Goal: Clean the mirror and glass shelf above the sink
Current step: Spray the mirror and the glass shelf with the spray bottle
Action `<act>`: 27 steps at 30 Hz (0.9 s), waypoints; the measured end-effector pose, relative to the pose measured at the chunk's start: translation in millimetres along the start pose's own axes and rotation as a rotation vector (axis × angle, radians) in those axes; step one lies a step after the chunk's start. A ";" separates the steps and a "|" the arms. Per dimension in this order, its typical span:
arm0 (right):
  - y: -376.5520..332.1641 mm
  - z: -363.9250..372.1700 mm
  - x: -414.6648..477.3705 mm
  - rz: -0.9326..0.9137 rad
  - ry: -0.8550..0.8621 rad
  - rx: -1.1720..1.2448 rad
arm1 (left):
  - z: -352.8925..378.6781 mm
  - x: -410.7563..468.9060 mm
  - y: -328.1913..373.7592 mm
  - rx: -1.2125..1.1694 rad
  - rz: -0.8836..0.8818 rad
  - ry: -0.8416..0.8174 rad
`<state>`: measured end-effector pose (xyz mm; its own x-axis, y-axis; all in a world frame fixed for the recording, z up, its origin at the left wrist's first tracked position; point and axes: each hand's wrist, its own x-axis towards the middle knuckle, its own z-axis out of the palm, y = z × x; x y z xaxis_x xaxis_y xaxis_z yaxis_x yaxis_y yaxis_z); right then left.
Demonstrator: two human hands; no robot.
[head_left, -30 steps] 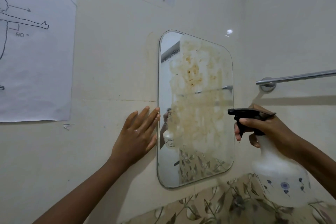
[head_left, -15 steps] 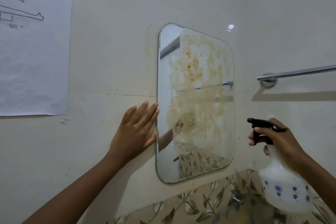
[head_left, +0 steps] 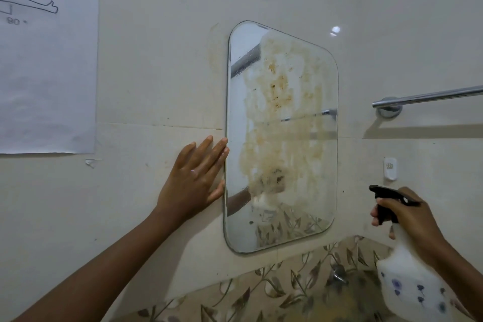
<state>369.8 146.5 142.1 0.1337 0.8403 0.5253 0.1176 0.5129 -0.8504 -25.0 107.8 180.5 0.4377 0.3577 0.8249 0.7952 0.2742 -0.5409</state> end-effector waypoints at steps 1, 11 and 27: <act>5.1 -4.5 2.3 0.016 0.014 -0.008 | 0.0 0.1 -0.3 -0.003 -0.001 0.000; -15.9 21.4 -40.1 0.003 -0.413 0.133 | -1.1 -0.2 -0.3 -0.014 0.003 -0.018; 17.2 3.1 -25.4 0.154 -0.234 -0.061 | -1.1 -1.1 0.1 -0.004 -0.001 -0.030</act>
<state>365.4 134.5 114.1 -0.0755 0.9290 0.3624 0.1733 0.3701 -0.9127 -24.9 106.4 179.7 0.4246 0.3837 0.8200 0.7971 0.2712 -0.5396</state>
